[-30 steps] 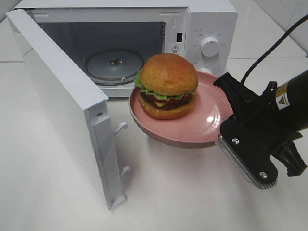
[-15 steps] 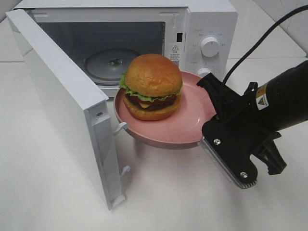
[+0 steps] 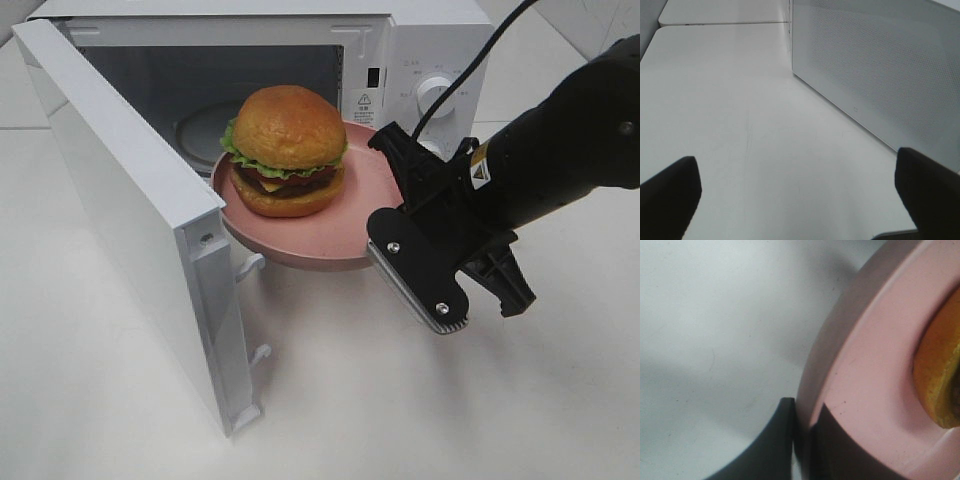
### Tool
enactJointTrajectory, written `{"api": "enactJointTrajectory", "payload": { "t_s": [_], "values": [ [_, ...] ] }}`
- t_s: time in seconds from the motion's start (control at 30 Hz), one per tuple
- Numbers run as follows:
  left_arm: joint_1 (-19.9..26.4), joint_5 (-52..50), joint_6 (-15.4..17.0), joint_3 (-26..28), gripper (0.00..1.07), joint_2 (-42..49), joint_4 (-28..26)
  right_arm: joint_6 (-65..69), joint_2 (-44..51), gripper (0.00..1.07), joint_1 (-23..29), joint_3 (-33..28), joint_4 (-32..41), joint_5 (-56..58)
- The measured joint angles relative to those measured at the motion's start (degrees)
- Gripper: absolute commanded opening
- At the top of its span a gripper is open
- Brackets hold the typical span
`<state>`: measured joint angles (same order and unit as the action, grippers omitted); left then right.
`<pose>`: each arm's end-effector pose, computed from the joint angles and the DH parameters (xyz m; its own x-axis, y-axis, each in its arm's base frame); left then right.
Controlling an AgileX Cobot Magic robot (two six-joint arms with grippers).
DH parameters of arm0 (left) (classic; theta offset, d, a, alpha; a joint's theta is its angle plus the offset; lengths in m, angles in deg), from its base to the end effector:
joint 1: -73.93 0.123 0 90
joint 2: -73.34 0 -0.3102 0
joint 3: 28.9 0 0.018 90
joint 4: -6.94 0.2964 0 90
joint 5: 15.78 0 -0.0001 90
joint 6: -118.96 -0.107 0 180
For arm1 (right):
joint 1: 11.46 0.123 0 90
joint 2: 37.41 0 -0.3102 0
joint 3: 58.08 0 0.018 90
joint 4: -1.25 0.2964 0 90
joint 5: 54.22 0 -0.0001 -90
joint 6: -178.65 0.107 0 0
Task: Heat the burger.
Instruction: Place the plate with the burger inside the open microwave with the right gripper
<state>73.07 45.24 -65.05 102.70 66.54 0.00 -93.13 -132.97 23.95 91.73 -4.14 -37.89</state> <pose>0.0205 -0.0116 0.2969 -0.4377 0.0176 -0.8989 0.1147 0.9927 -0.0364 0.2844 0.1987 0.1888 0.6396 -0.7628 0.0952 -0.5691 -0.5531 -0.6085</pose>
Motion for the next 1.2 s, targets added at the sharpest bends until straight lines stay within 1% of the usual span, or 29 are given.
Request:
{"api": "enactJointTrajectory", "payload": {
  "t_s": [0.23, 0.3, 0.4, 0.57, 0.67, 0.73, 0.83, 0.9, 1.2],
  "values": [
    [0.0, 0.0, 0.0, 0.0, 0.98, 0.0, 0.0, 0.0, -3.4, 0.0, 0.0, 3.9, -0.1, 0.3],
    [0.0, 0.0, 0.0, 0.0, 0.98, 0.0, 0.0, 0.2, -5.0, 0.0, 0.5, 6.1, -0.5, 2.1],
    [0.0, 0.0, 0.0, 0.0, 0.98, 0.0, 0.0, 0.2, -5.6, 0.0, 0.7, 6.6, -0.8, 2.6],
    [0.0, 0.0, 0.0, 0.0, 0.98, 0.0, 0.0, 3.3, -9.5, 0.0, 1.8, 11.2, -2.8, 4.8],
    [0.0, 0.0, 0.0, 0.0, 0.98, 0.0, 0.0, 3.6, -10.0, 0.0, 1.8, 11.9, -2.8, 4.8],
    [0.0, 0.0, 0.0, 0.0, 0.98, 0.0, 0.0, 4.2, -11.7, 0.0, 1.8, 14.2, -3.1, 5.2],
    [0.0, 0.0, 0.0, 0.0, 0.98, 0.0, 0.0, 4.3, -12.3, 0.0, 1.8, 14.9, -3.1, 5.6],
    [0.0, 0.0, 0.0, 0.0, 0.98, 0.0, 0.0, 4.5, -14.4, 0.0, 1.8, 17.5, -3.1, 7.2],
    [0.0, 0.0, 0.0, 0.0, 0.98, 0.0, 0.0, 6.2, -17.7, 0.0, 2.3, 22.2, -3.5, 9.0]
  ]
}}
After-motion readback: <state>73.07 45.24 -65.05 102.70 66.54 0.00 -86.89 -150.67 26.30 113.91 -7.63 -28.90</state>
